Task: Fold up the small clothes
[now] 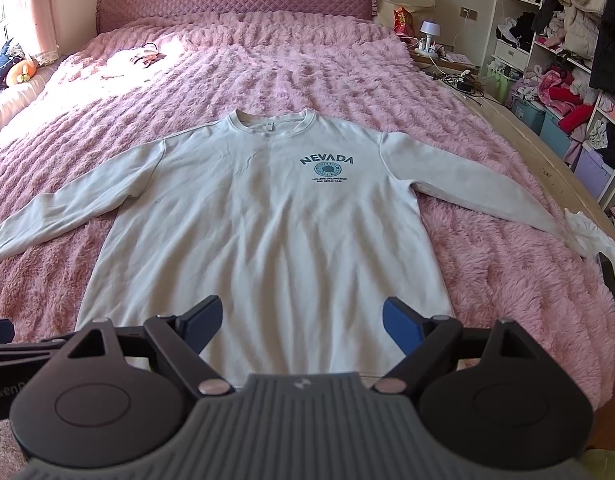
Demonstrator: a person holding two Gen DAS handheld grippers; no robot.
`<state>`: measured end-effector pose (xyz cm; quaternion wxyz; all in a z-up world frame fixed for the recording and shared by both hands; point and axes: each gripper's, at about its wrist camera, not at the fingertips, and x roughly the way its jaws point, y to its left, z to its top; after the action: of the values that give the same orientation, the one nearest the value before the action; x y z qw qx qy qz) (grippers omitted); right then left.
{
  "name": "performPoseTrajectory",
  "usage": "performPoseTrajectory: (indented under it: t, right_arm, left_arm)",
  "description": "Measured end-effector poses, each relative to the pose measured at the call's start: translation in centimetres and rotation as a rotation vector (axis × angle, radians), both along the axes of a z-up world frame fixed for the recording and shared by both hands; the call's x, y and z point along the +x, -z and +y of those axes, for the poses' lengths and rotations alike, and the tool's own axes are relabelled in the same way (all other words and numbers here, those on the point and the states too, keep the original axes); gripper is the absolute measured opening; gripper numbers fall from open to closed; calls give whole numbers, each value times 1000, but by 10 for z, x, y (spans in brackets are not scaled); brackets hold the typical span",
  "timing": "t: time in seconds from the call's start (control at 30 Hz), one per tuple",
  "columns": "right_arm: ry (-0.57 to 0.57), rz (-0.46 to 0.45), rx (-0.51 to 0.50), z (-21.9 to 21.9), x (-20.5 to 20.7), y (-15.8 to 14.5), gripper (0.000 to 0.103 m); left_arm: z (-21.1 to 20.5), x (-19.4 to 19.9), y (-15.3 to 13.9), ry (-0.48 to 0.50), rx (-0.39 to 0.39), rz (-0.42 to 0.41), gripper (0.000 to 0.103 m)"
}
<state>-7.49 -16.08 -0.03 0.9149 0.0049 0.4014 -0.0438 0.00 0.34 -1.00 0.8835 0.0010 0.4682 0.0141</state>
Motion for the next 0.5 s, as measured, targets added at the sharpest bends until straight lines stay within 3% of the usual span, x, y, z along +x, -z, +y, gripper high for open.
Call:
performPoseTrajectory:
  t: [0.5]
  right_arm:
    - [3, 0, 6, -3, 4, 5, 83]
  left_arm:
    - [1, 1, 7, 10, 7, -3, 103]
